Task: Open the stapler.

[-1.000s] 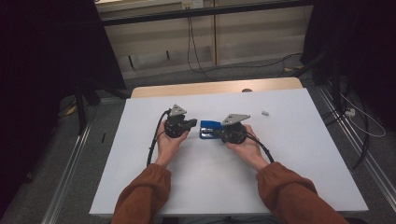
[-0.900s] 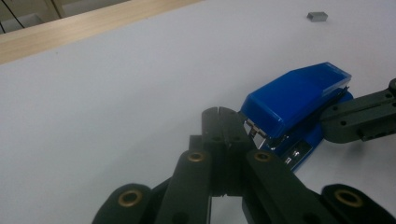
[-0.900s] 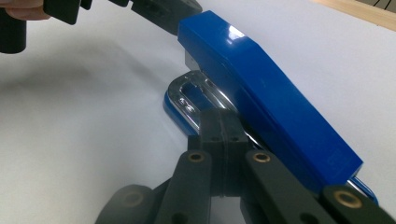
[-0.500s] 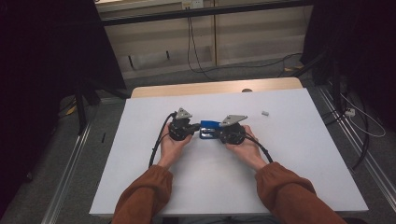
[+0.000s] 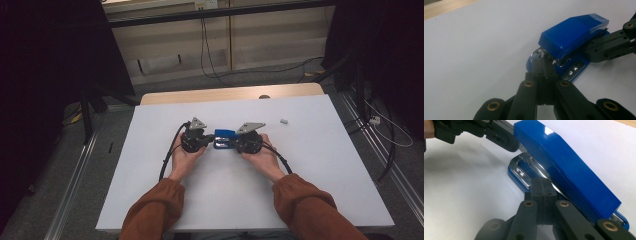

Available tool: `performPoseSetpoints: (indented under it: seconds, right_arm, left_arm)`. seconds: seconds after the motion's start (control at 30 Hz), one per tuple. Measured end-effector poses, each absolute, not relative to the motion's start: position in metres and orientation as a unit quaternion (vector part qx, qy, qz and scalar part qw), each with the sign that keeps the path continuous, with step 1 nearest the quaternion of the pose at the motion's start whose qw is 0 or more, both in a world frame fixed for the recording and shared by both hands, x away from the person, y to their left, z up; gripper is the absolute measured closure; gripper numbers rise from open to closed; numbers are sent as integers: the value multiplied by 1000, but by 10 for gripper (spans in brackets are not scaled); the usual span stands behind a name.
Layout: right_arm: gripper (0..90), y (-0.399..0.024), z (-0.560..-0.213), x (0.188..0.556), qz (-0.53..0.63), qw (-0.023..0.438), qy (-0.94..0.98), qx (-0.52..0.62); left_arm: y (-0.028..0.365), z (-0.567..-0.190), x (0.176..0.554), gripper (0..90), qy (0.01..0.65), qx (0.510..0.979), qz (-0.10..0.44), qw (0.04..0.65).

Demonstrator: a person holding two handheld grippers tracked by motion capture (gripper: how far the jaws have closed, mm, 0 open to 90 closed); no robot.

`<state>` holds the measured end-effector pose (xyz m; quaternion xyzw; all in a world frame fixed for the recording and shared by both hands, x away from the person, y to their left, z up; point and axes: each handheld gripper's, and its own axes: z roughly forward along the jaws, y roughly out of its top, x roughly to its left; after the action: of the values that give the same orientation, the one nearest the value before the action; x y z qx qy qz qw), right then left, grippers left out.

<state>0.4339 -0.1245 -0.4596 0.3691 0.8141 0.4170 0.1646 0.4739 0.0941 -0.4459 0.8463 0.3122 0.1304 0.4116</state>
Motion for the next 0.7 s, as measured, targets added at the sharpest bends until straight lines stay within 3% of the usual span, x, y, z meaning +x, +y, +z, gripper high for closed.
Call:
performPoseSetpoints:
  seconds: [0.7]
  right_arm:
    - [900,-123,-461,433,419,175,812,368]
  left_arm:
    - [94,-437,472,900,309,837,140,429]
